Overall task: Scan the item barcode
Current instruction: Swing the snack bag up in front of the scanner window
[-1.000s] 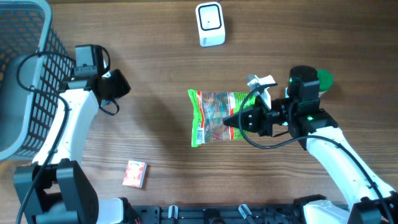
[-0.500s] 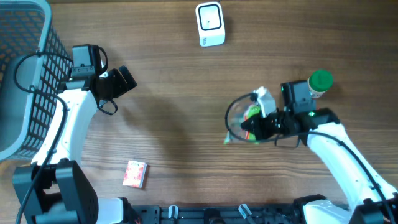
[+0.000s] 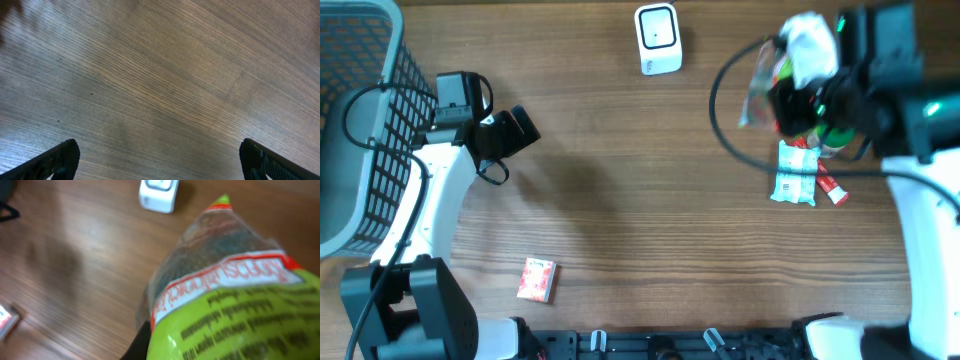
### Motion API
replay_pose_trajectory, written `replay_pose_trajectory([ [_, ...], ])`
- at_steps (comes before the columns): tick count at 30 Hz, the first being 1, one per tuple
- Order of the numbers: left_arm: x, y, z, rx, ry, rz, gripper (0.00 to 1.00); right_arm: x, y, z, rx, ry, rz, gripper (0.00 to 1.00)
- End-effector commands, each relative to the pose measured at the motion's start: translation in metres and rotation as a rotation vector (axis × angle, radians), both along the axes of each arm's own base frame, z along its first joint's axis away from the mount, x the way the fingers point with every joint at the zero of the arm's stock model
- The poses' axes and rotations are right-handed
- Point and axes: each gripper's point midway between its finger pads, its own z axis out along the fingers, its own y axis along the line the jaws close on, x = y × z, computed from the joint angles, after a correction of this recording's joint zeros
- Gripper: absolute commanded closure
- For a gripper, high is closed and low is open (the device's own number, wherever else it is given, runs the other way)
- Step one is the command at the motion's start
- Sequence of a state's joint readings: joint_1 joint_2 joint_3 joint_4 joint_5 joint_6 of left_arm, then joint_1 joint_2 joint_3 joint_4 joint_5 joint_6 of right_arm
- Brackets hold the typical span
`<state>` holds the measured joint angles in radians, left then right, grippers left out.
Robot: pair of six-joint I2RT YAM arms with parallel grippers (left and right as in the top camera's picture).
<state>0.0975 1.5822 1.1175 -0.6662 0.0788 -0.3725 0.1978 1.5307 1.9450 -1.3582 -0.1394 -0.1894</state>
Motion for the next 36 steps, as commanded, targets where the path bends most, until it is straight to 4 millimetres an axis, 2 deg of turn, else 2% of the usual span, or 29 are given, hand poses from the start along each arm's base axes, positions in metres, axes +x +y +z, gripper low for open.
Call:
replay_pose_trajectory([
  [1,0.001,0.002,0.0,0.004,0.0,0.0,0.0,0.032,-0.004,0.031,-0.147,-0.087,0.011,0.96],
  [4,0.001,0.002,0.0,0.004,0.0,0.0,0.0,0.05,0.021,0.029,-0.256,-0.138,0.154,0.96],
  [7,0.001,0.002,0.0,0.004,0.0,0.0,0.0,0.066,0.041,0.005,-0.486,-0.139,0.281,0.96],
  [11,0.001,0.002,0.0,0.004,0.0,0.0,0.0,0.089,0.084,-0.027,-0.64,-0.159,0.45,0.96],
  [18,0.001,0.002,0.0,0.004,0.0,0.0,0.0,0.16,0.122,-0.067,-0.906,-0.283,0.44,0.96],
  [23,0.001,0.002,0.0,0.004,0.0,0.0,0.0,0.204,0.147,-0.089,-0.945,-0.389,0.448,0.96],
  [26,0.001,0.002,0.0,0.004,0.0,0.0,0.0,0.225,0.159,-0.095,-0.954,-0.464,0.425,0.96],
  [28,0.001,0.002,0.0,0.004,0.0,0.0,0.0,0.241,0.169,-0.108,-0.967,-0.509,0.427,0.96],
  [34,0.001,0.002,0.0,0.004,0.0,0.0,0.0,0.269,0.18,-0.128,-0.992,-0.589,0.375,0.96],
  [36,0.001,0.002,0.0,0.004,0.0,0.0,0.0,0.272,0.181,-0.136,-0.992,-0.591,0.373,0.96],
])
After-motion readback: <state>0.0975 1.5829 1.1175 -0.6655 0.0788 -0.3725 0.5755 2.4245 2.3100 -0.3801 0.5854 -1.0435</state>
